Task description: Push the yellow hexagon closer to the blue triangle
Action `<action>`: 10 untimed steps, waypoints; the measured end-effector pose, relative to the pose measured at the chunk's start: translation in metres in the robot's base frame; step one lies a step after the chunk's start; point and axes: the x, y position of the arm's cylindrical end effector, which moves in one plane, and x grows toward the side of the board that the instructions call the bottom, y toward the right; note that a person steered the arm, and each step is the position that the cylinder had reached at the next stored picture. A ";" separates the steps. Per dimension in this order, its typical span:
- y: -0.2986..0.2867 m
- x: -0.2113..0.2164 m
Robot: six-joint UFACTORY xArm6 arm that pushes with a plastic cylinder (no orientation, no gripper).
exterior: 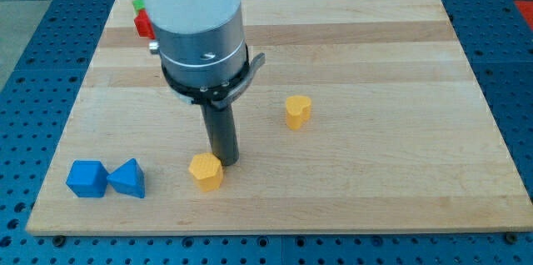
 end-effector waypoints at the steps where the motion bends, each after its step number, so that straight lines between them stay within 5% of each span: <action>1: -0.003 0.001; 4: 0.031 0.014; 10: -0.002 0.029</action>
